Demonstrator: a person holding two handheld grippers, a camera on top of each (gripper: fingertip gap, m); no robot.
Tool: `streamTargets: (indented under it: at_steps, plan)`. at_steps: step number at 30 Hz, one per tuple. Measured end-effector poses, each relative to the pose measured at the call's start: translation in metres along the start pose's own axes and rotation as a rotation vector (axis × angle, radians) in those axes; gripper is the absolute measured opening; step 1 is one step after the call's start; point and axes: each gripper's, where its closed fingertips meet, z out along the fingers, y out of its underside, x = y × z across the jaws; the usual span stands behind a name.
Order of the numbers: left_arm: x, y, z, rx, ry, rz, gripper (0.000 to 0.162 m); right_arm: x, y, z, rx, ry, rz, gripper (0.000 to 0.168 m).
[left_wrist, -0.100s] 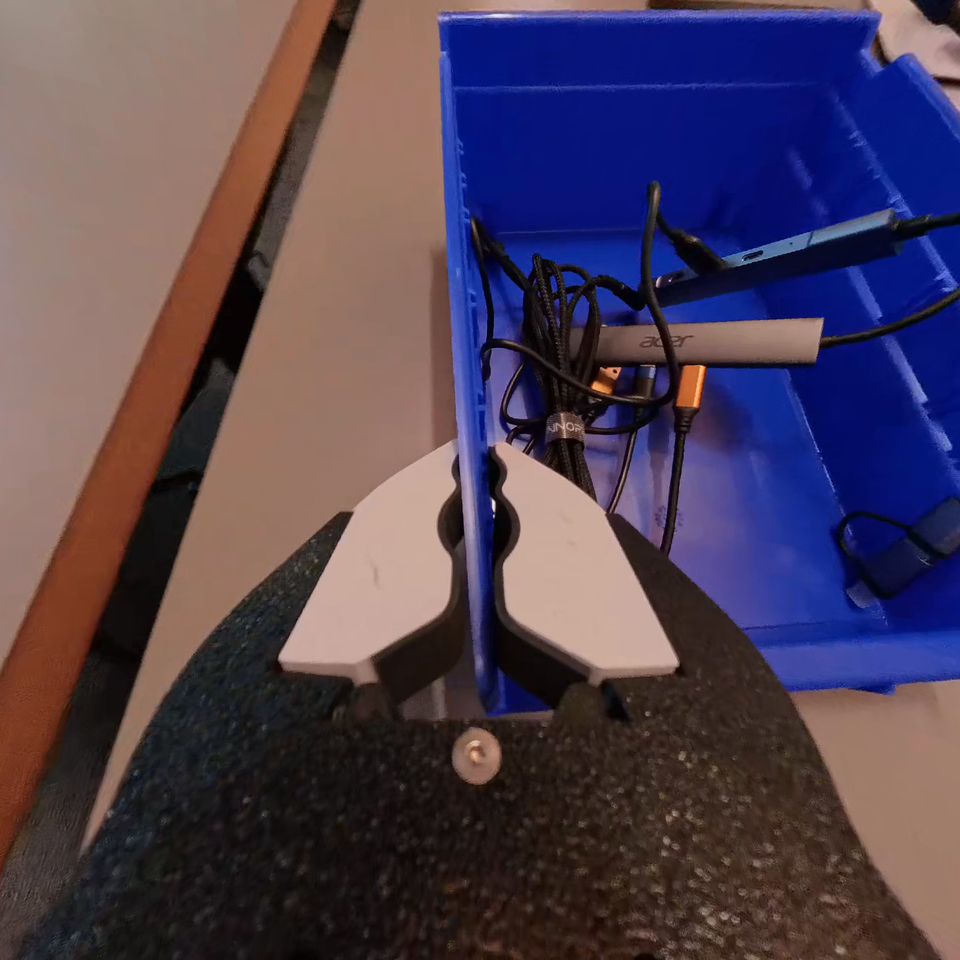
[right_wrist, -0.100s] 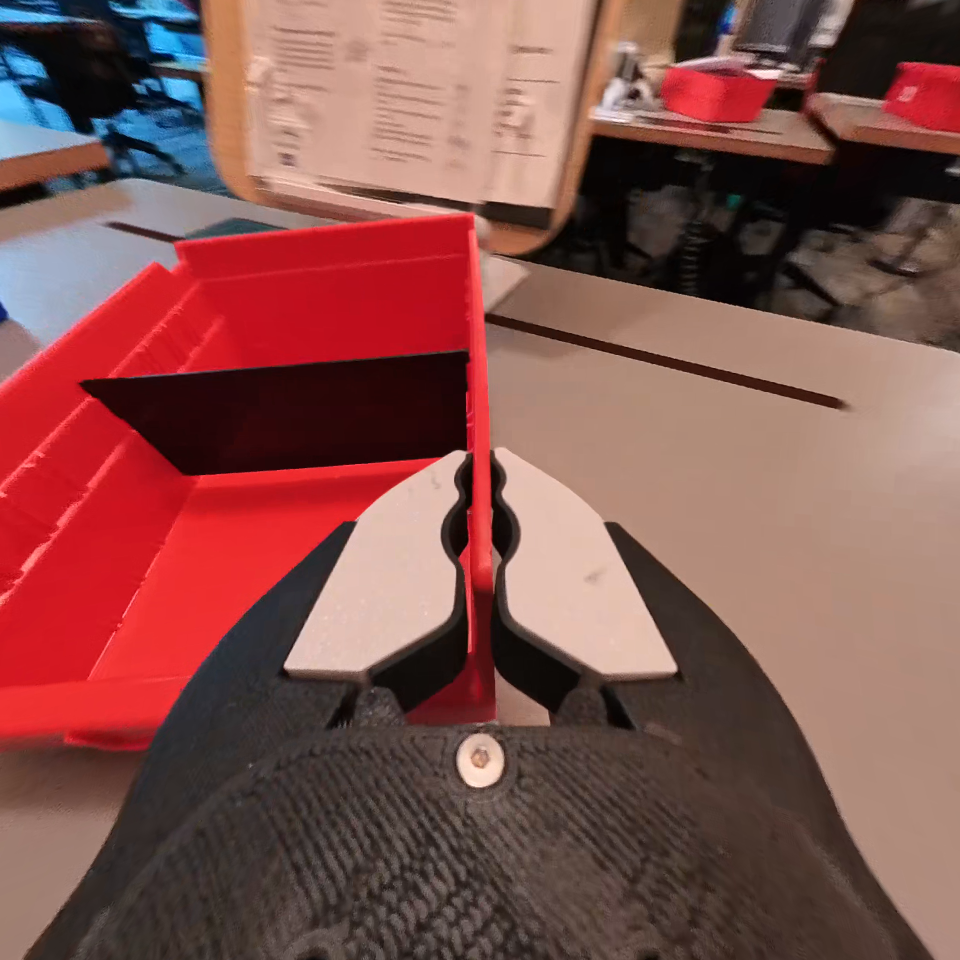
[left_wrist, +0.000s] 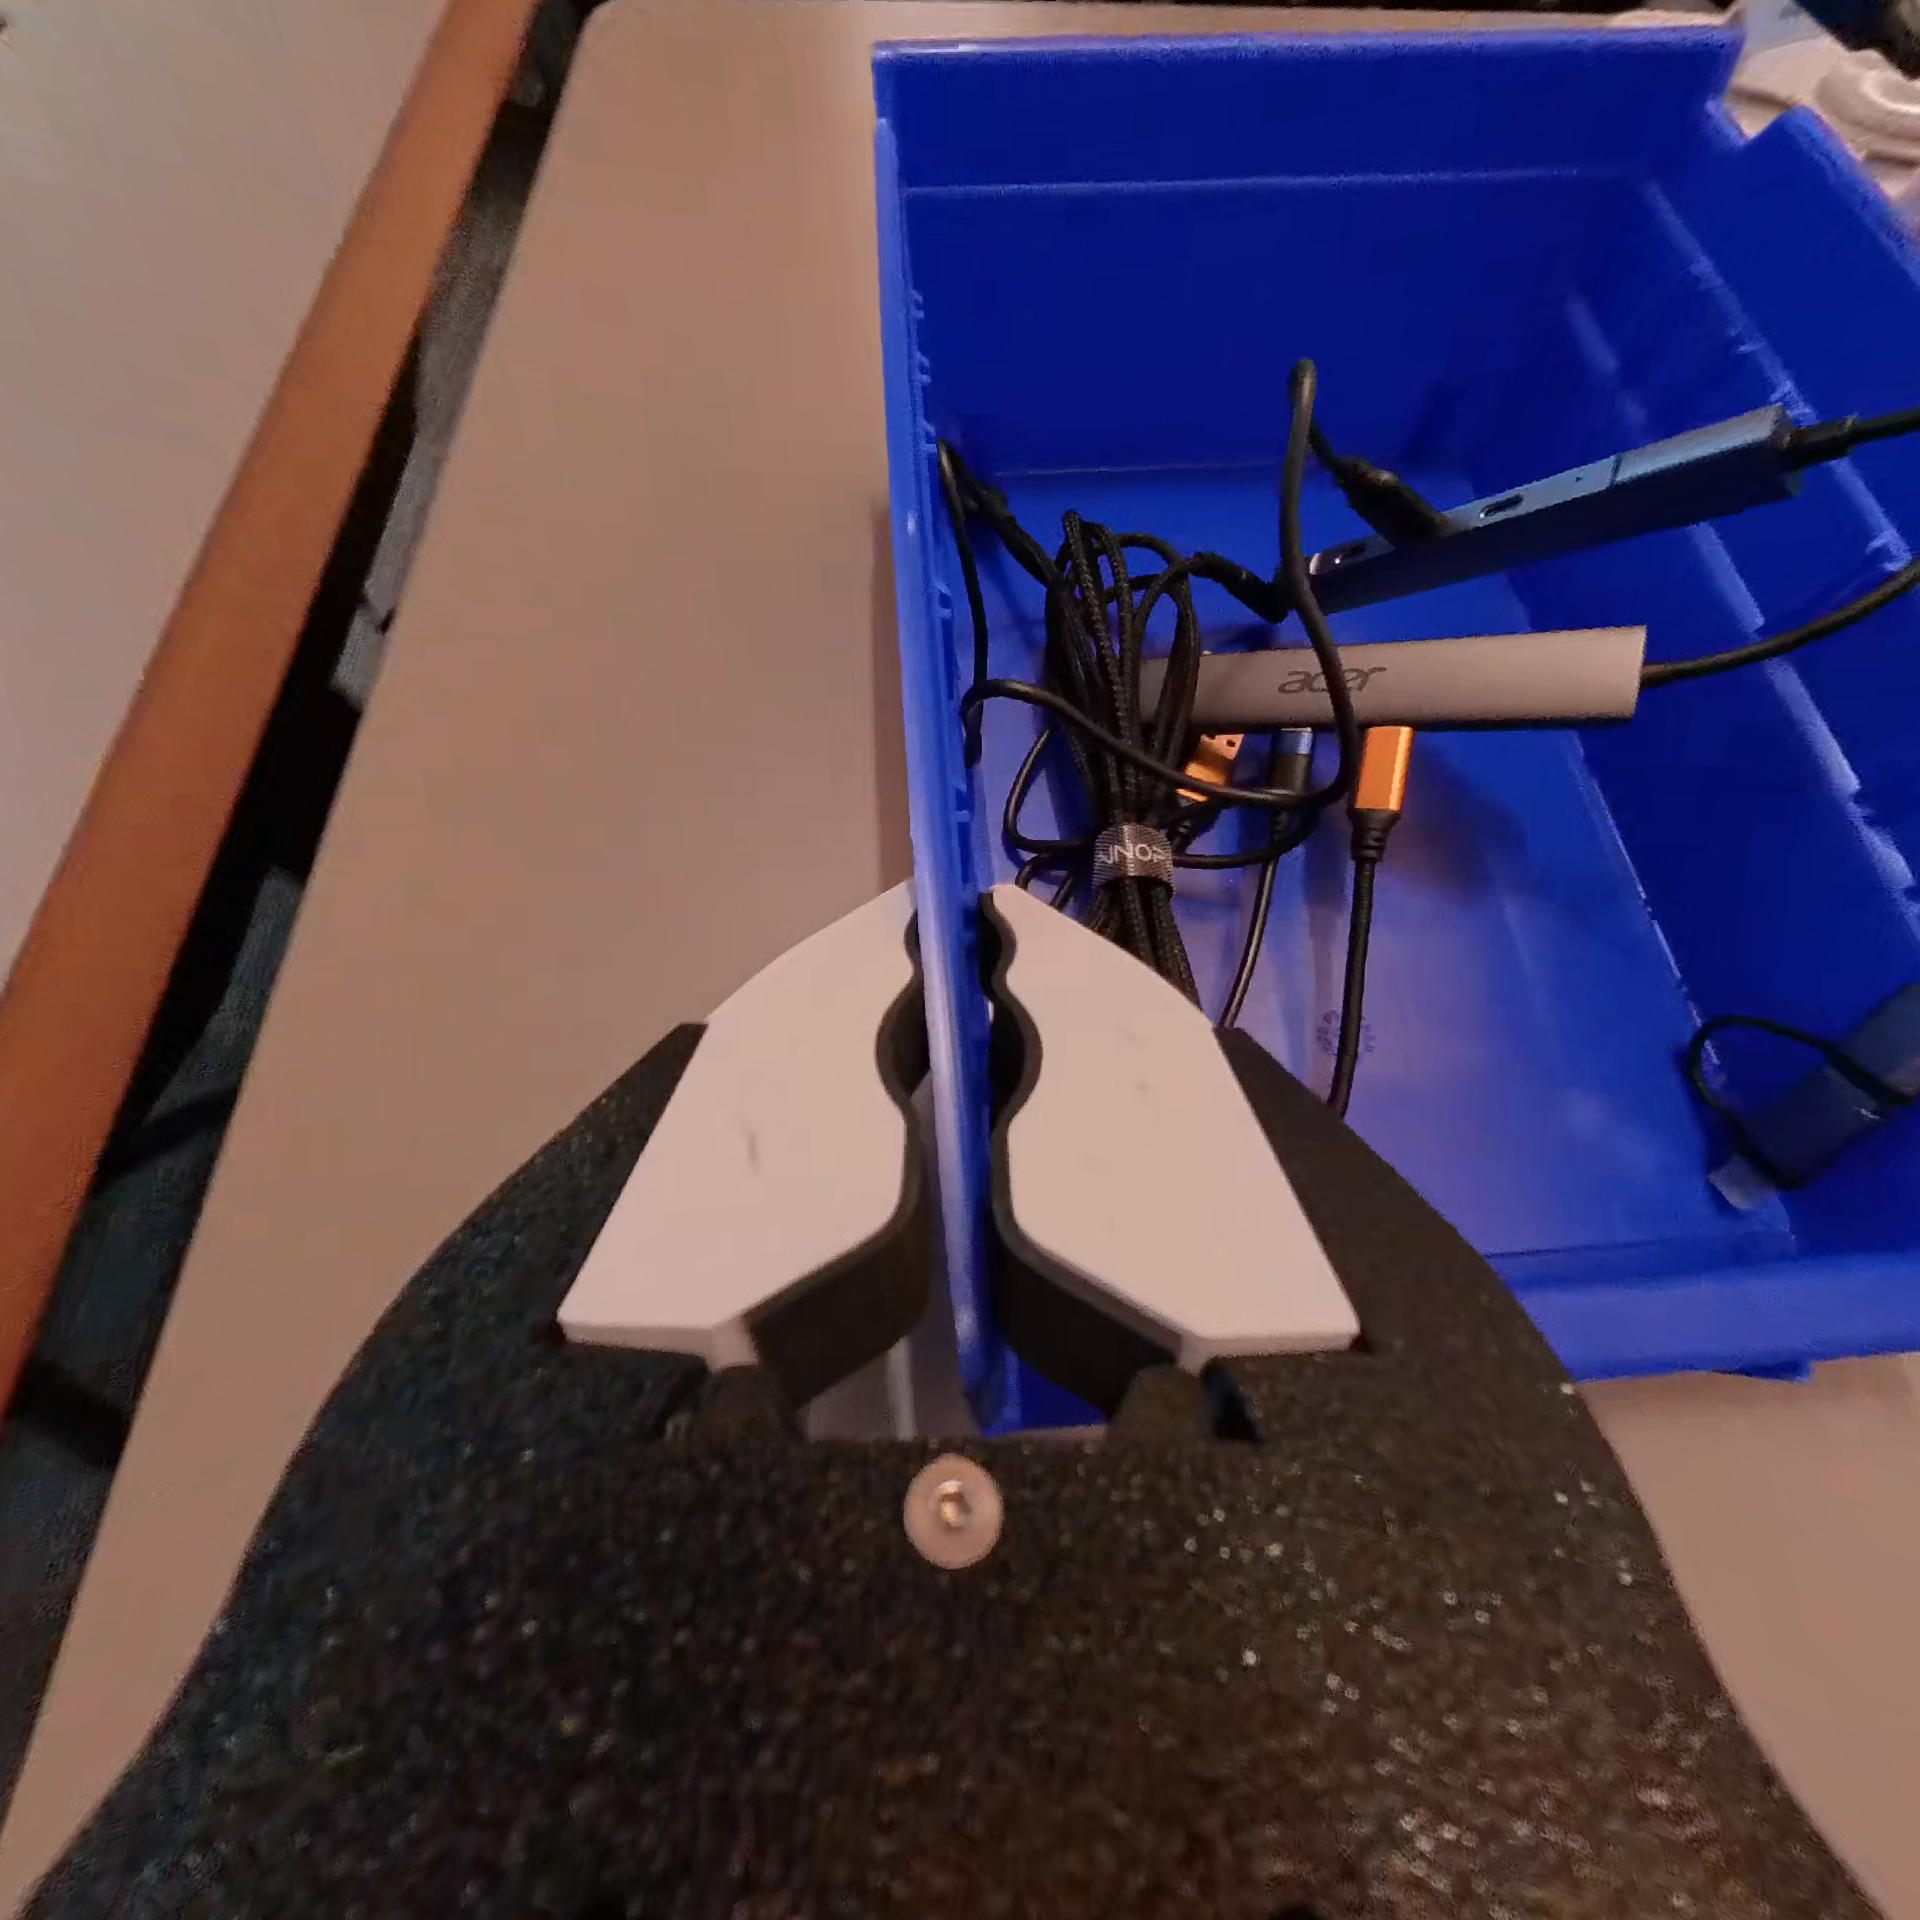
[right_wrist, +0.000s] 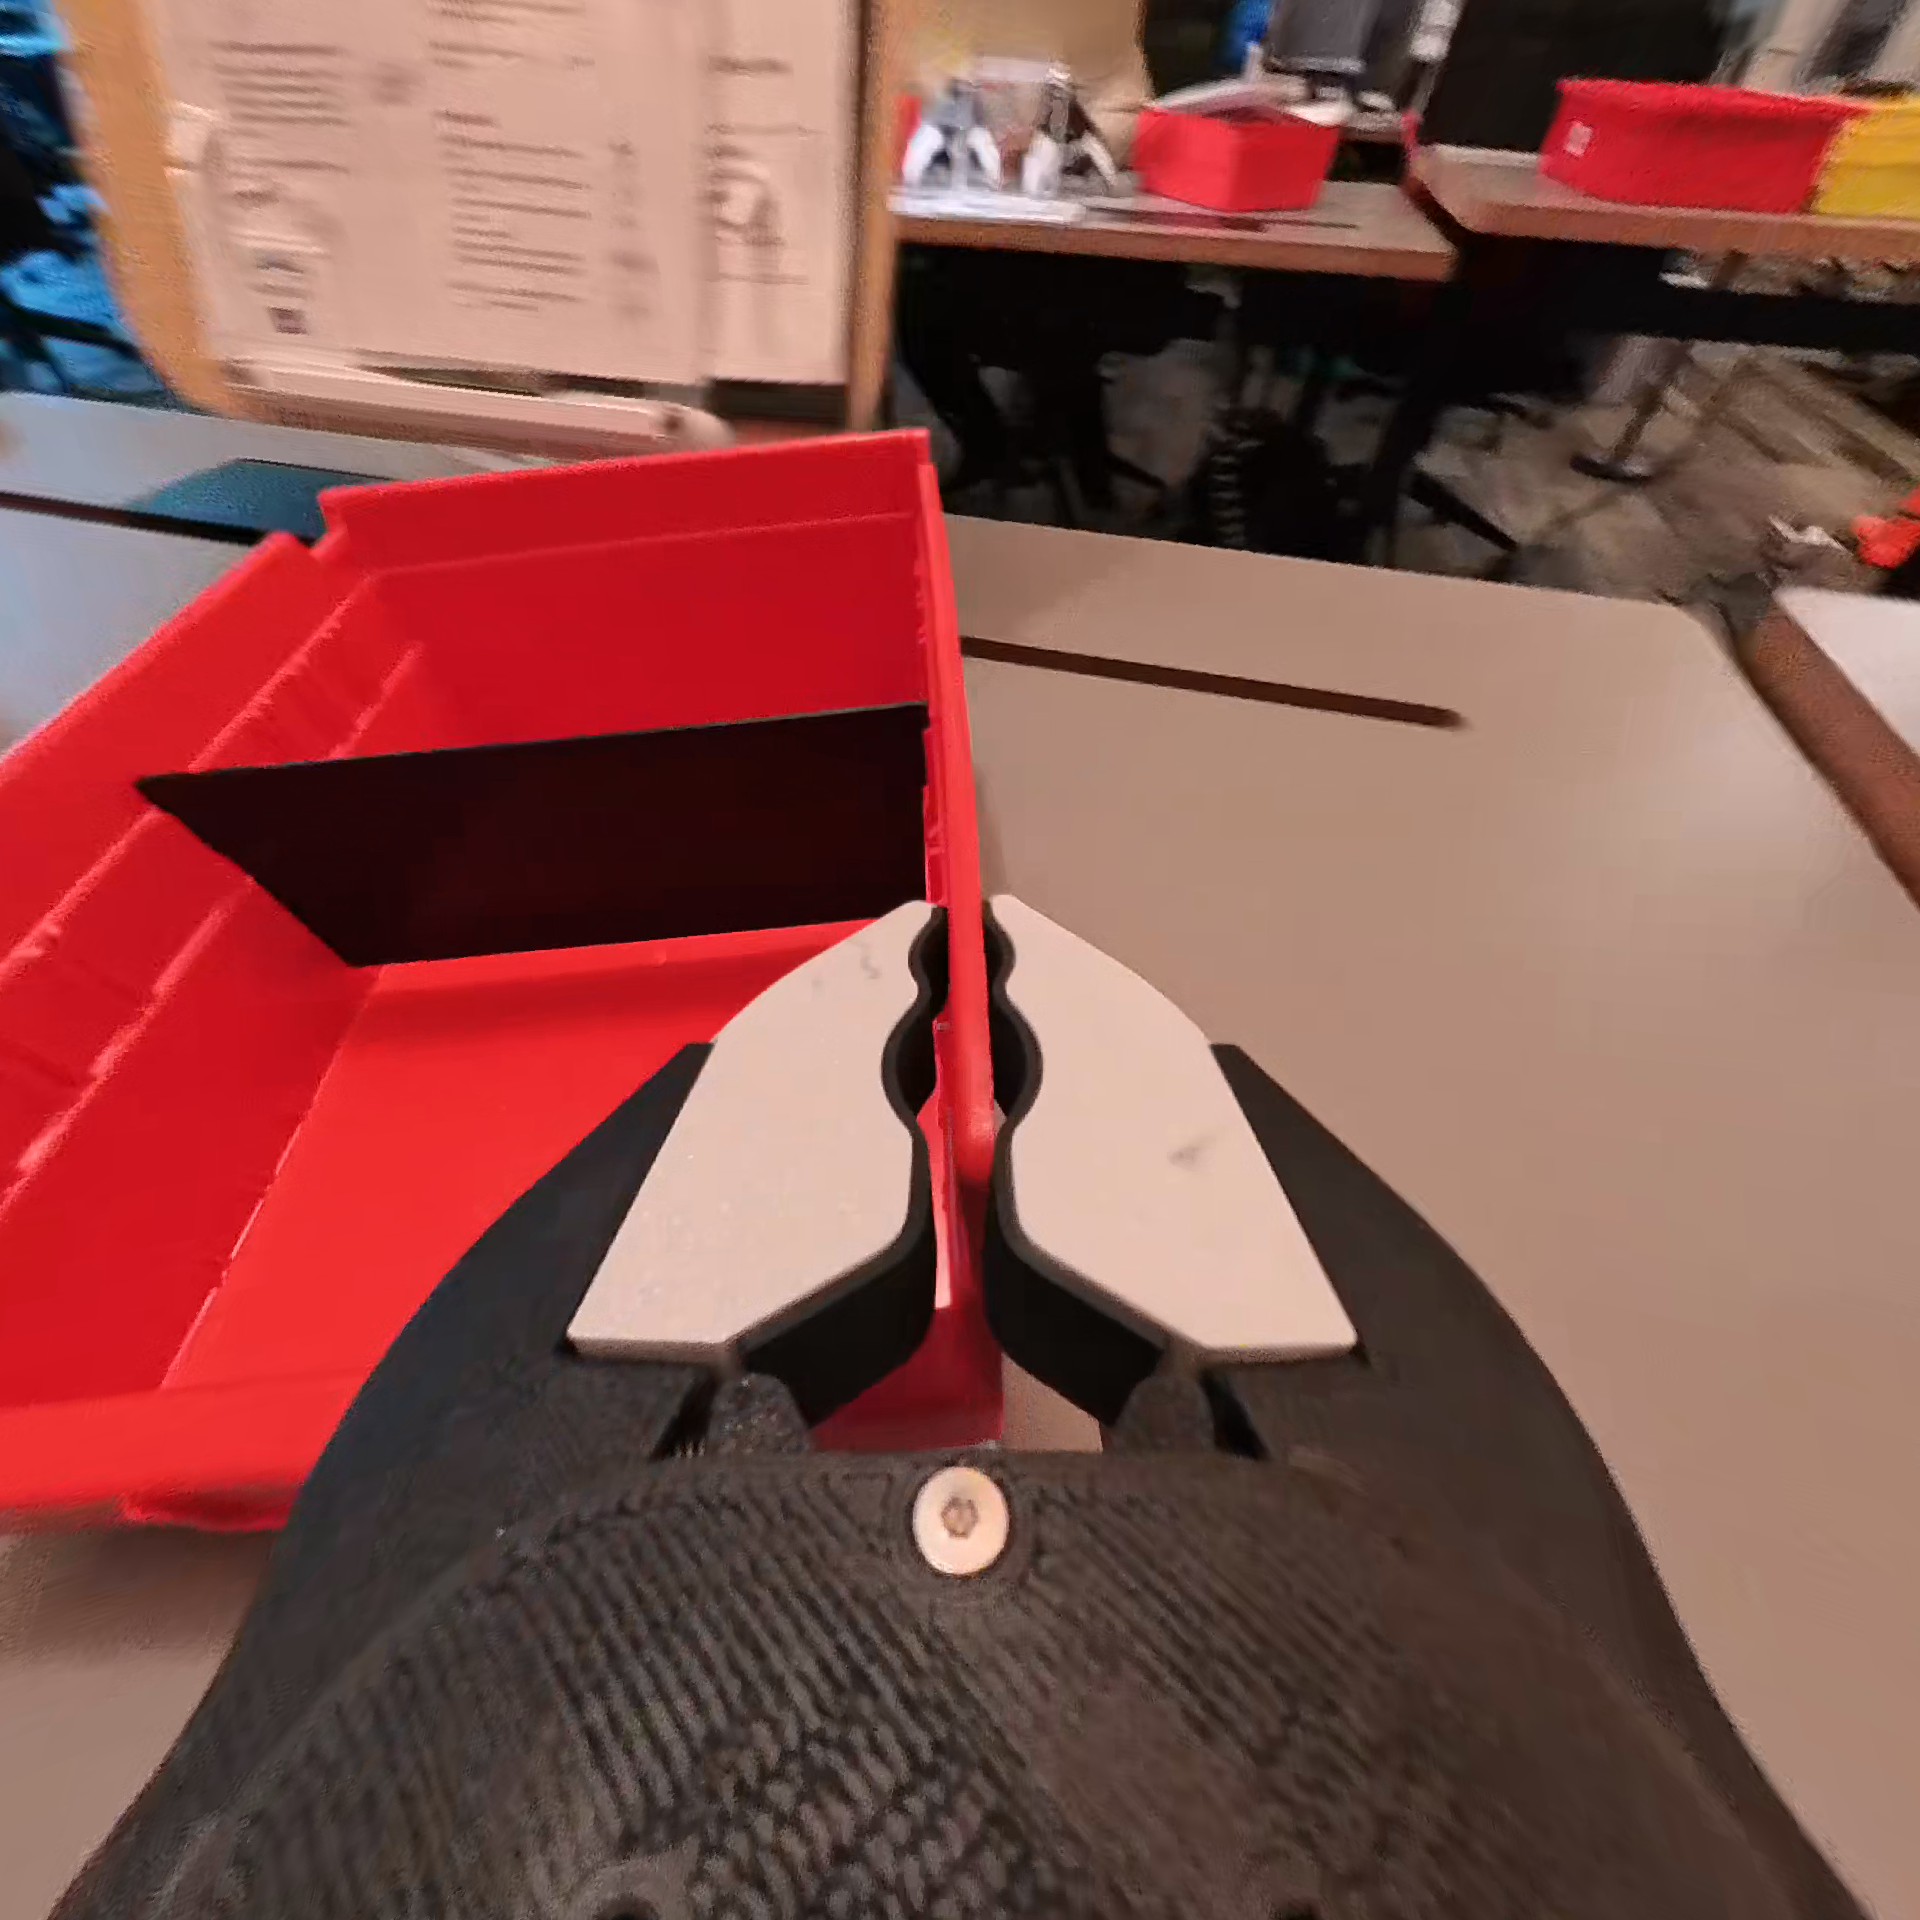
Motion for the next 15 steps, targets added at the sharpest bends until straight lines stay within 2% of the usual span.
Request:
streamTargets:
  at_steps: [4,6,10,12,15]
  plan:
    - [0.034,-0.039,0.058,0.015,0.031,0.082,0.006,0.072,0.02,0.012,-0.031,0.141,0.072,0.005]
    - [0.043,-0.052,0.076,0.019,0.038,0.084,0.006,0.094,0.02,0.018,0.027,0.174,0.126,0.005]
    - [0.049,-0.064,0.093,0.026,0.02,0.075,0.006,0.128,0.019,0.027,0.007,0.261,0.1,0.005]
    - [0.05,-0.066,0.096,0.043,0.021,0.073,0.006,0.135,0.017,0.035,0.035,0.235,0.171,0.004]
    - [0.05,-0.068,0.099,0.043,0.007,0.113,0.008,0.138,0.015,0.039,0.066,0.269,0.166,0.005]
